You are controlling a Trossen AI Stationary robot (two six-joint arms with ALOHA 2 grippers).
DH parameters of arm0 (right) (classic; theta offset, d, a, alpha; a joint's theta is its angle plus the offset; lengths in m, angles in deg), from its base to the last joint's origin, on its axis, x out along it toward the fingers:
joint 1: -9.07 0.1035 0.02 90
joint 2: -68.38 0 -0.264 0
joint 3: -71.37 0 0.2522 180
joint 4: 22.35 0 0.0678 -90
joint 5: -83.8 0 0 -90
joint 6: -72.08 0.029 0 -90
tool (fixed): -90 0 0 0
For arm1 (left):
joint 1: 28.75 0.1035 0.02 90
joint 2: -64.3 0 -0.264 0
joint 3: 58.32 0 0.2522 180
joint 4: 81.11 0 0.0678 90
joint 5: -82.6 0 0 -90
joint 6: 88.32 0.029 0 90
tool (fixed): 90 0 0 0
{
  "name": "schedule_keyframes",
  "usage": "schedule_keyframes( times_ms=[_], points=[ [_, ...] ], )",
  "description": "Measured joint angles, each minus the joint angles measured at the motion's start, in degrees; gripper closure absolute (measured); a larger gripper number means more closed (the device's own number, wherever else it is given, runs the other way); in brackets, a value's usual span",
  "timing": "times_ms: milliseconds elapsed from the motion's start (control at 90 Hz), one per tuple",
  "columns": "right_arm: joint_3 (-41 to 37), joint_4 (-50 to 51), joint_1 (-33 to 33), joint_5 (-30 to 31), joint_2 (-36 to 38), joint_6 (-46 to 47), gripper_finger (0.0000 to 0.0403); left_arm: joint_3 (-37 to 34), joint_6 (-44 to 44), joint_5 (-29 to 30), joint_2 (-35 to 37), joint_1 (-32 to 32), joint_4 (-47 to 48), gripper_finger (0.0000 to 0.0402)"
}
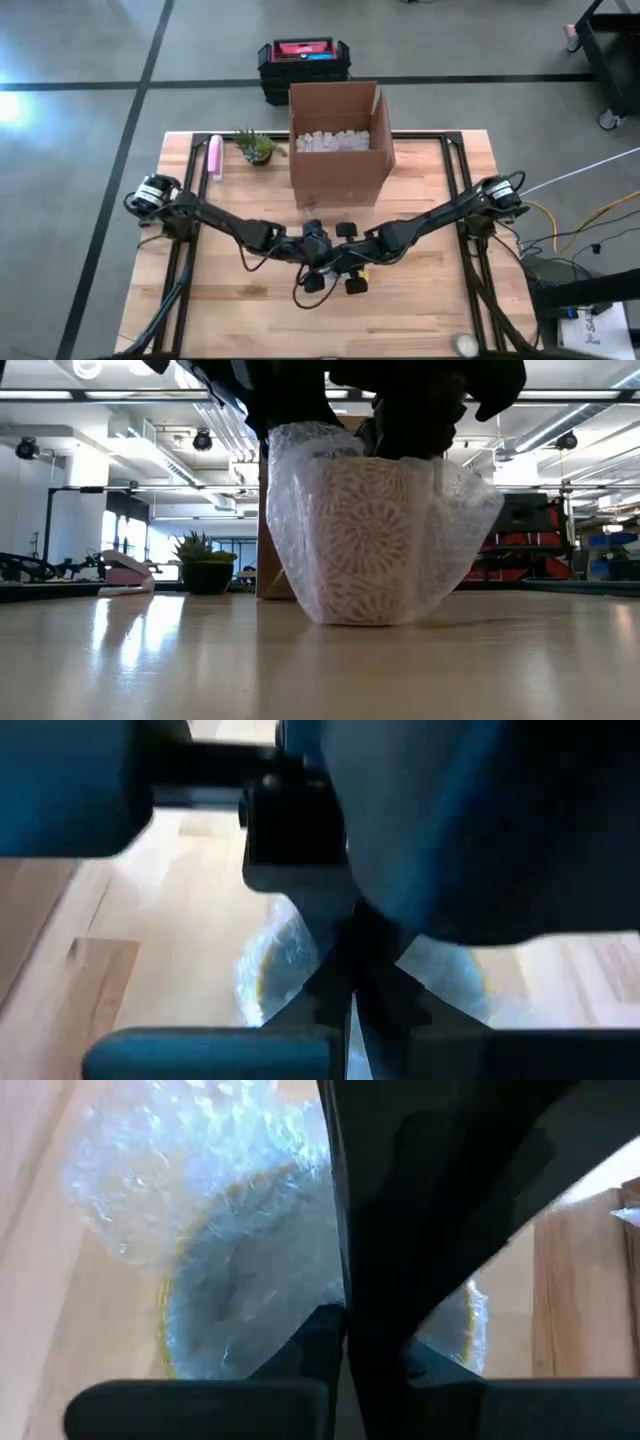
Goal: Wrap mug
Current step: Wrap the orange patterned mug using the bubble wrap
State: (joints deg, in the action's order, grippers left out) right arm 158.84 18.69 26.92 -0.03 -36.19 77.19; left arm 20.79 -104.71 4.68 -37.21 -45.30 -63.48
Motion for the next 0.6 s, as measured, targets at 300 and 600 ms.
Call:
schedule_keyframes(
  times_ms=[300, 600],
  points=[
    [4.9, 12.4, 0.0, -1.5, 1.8, -0.3, 0.0394, 0.3, -0.1, -1.4, -0.4, 0.1, -0.5, 0.0402],
    [5.8, 21.7, 1.7, 0.0, 6.4, 4.1, 0.0394, -0.1, -0.6, -1.7, -0.6, 0.2, 0.6, 0.0402]
  ],
)
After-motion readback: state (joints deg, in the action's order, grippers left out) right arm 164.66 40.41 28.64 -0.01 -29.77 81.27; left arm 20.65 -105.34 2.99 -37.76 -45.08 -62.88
